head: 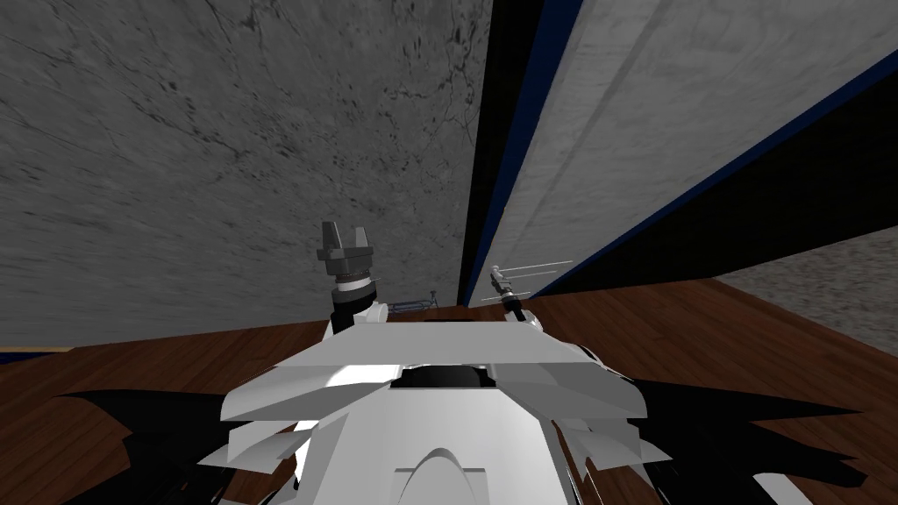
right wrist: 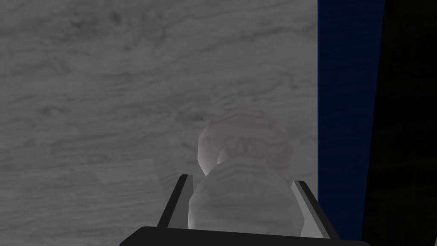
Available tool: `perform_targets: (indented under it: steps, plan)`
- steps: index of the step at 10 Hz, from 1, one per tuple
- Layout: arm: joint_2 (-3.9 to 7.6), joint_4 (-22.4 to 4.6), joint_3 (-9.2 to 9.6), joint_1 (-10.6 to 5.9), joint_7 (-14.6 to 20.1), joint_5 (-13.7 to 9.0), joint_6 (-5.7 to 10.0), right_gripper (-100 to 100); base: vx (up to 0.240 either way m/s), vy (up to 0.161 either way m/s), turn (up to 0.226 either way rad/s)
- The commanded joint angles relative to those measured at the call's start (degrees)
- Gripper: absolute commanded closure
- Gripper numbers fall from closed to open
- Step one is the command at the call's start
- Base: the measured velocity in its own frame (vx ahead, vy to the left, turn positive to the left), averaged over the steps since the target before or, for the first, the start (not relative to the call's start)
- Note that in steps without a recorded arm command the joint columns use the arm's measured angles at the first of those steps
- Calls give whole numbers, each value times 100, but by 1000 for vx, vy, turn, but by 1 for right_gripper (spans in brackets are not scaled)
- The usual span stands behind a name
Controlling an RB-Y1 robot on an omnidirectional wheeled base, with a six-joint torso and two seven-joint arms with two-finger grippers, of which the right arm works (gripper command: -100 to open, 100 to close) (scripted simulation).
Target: Pull the door open
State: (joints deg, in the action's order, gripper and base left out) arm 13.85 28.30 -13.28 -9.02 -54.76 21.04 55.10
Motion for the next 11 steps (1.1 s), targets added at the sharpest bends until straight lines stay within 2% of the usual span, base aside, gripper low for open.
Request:
perform_targets:
  steps: [1, 3, 5, 6, 11]
  plan:
    - [17, -32, 26, -12, 286, -102, 8, 100, -43, -9, 54]
    - [25, -27, 49, -7, 491, -164, 1, 100, -38, -14, 45]
    - [40, -17, 96, 3, 837, -287, -14, 100, -42, -13, 52]
    - [40, -17, 96, 3, 866, -287, -14, 100, -37, -10, 20]
    - [69, 10, 217, 22, 1650, -587, -49, 100, -39, -16, 56]
